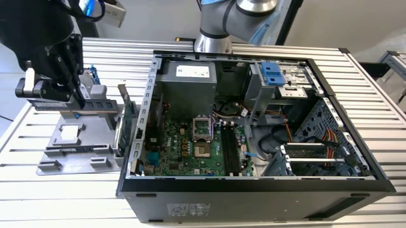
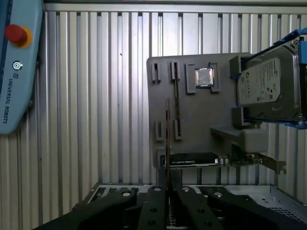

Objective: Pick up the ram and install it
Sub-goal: 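Pick up the ram and move it above insertion slot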

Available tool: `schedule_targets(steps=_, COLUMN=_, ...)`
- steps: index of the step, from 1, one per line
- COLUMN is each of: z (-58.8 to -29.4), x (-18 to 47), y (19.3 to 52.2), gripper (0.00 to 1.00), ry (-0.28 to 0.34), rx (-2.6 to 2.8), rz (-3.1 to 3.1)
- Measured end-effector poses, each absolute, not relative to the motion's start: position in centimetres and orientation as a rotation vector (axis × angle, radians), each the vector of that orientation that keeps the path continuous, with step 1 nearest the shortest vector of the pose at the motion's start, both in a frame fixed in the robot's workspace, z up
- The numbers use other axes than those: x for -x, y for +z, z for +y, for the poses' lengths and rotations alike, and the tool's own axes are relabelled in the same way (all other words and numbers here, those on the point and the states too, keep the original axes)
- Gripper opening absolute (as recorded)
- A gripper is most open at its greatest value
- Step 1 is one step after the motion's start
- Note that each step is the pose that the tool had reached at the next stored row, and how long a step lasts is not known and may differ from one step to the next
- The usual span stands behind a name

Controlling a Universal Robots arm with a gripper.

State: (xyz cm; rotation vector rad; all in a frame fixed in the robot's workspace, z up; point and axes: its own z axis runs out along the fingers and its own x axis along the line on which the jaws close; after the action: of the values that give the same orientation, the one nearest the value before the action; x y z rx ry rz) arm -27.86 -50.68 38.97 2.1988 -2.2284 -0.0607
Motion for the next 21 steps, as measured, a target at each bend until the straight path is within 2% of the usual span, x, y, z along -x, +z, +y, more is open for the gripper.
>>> schedule_targets(steps=21, z=-50.7, x=25.1, y=39.0, gripper=0.00, ry=-0.061, rx=-2.202, rz=-2.225)
